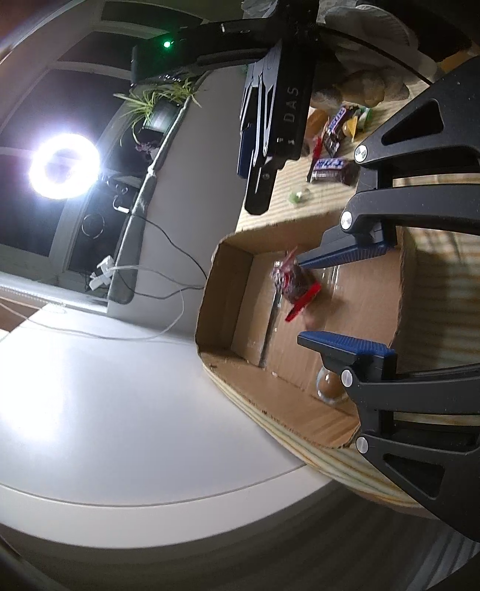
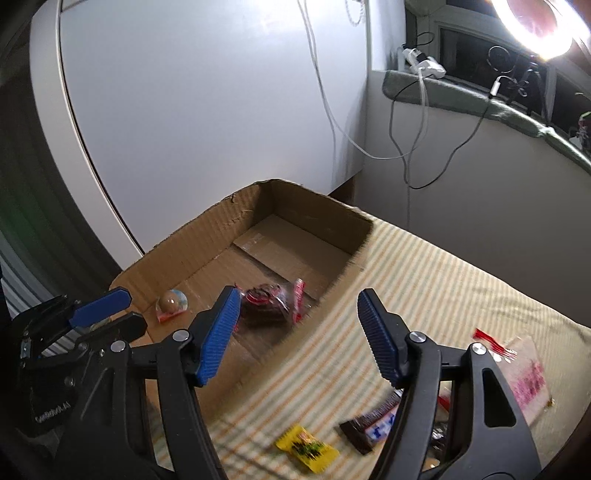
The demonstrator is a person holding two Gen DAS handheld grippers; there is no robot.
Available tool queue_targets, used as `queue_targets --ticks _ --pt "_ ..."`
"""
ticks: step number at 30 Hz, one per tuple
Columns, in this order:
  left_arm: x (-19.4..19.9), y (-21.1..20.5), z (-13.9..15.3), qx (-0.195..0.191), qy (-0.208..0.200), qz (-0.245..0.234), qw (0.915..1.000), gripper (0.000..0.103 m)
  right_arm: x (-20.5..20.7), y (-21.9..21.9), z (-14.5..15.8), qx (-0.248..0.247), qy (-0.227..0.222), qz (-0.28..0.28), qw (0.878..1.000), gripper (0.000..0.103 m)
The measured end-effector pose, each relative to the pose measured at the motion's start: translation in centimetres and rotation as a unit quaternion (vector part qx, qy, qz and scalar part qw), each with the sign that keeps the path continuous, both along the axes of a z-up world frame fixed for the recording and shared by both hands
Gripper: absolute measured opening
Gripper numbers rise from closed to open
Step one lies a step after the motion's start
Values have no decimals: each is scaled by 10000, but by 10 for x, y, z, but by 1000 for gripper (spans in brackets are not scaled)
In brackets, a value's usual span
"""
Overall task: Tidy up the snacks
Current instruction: 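Move both tools back over the snacks on the bed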
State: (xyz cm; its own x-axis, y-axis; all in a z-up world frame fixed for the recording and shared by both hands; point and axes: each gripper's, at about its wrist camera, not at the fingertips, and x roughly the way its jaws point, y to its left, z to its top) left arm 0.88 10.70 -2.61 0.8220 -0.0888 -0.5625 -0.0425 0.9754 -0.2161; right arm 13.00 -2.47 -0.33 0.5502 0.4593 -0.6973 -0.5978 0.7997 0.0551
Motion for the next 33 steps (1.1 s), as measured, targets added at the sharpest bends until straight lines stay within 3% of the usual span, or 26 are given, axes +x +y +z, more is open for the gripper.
queue_targets --ticks 14,16,17,24,33 --pt "-16 -61 2 -59 32 -609 9981 34 -33 -125 5 102 -28 -794 9968 70" --pt "-16 -73 -3 -84 112 -743 9971 46 -36 -141 2 96 7 -920 9957 70" --pt "-17 -79 -6 -100 148 -806 9966 52 -38 -154 -2 81 35 -1006 9949 70" --pt "-15 -112 -30 -120 544 -1124 9921 52 -55 -195 -30 37 335 -1201 9922 70" --pt "-7 -122 -54 -45 925 -1079 9898 52 -70 -214 -76 -305 720 -1131 9905 69"
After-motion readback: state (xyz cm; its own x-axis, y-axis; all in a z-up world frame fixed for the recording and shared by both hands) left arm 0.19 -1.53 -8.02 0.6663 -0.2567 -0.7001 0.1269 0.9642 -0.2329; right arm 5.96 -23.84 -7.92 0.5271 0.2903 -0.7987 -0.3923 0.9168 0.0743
